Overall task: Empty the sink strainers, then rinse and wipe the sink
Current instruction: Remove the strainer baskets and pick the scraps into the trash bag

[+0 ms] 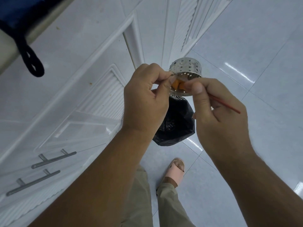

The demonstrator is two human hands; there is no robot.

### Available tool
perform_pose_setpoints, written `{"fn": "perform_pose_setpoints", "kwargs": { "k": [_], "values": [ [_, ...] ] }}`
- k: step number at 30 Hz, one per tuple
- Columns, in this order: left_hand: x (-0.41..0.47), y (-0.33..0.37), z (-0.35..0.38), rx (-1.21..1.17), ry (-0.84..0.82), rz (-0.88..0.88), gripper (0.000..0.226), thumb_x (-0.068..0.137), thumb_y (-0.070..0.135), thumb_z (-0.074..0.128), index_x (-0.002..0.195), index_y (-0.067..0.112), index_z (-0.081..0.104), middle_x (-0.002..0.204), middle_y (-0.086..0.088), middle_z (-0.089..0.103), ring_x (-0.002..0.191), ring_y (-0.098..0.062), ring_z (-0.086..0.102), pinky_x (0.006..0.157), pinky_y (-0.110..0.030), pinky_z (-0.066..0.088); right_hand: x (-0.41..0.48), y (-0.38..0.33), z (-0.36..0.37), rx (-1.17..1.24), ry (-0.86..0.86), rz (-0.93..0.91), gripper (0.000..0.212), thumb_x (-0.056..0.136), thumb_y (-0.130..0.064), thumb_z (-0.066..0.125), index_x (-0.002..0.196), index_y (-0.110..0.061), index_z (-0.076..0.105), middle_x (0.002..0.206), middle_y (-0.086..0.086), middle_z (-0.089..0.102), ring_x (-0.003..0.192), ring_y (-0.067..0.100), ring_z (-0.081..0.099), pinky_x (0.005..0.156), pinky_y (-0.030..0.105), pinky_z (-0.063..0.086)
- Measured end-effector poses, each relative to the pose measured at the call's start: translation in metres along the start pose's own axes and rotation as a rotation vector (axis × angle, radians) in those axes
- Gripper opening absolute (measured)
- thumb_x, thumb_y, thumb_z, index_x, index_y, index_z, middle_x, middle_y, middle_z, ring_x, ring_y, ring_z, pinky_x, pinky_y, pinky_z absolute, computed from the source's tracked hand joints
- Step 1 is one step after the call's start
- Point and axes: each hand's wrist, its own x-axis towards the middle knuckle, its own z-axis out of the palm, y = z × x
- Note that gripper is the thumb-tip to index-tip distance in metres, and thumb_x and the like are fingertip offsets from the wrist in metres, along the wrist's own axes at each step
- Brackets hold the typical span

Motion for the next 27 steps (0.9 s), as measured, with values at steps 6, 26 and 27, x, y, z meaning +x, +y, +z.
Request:
{"fn": "perform_pose_setpoints", "kwargs": {
  "k": [6, 26, 27],
  "values": [
    [0.000, -0.004, 0.001, 0.010, -0.005, -0.002, 0.013, 0.094, 0.009, 0.072, 0.086, -0.001, 0.069, 0.084, -0.008, 0.066, 0.082, -0.011, 0.060, 0.076, -0.003, 0.044, 0.000, -0.004, -0.006, 0.018, 0.004, -0.033, 0.033, 0.107, -0.032, 0.043, 0.090, -0.015, 0.065, 0.079, 0.001, 0.063, 0.071, 0.021, 0.059, 0.061, 0.041, 0.049],
    [0.003, -0.005, 0.000, 0.036, -0.011, 0.007, 0.013, 0.093, 0.010, 0.074, 0.087, 0.000, 0.070, 0.084, -0.006, 0.067, 0.082, -0.010, 0.060, 0.075, -0.008, 0.049, 0.010, -0.007, -0.004, -0.142, 0.064, 0.090, 0.039, 0.105, -0.049, 0.040, 0.082, -0.028, 0.065, 0.071, 0.002, 0.066, 0.064, 0.016, 0.063, 0.060, 0.048, 0.052],
    [0.003, -0.006, 0.000, 0.034, -0.009, 0.003, 0.012, 0.093, 0.010, 0.074, 0.087, 0.000, 0.071, 0.084, -0.007, 0.067, 0.082, -0.010, 0.061, 0.075, -0.007, 0.049, 0.010, -0.008, -0.004, -0.116, 0.069, 0.078, 0.040, 0.105, -0.047, 0.041, 0.081, -0.026, 0.065, 0.069, 0.004, 0.064, 0.063, 0.019, 0.062, 0.059, 0.050, 0.052]
  ]
}}
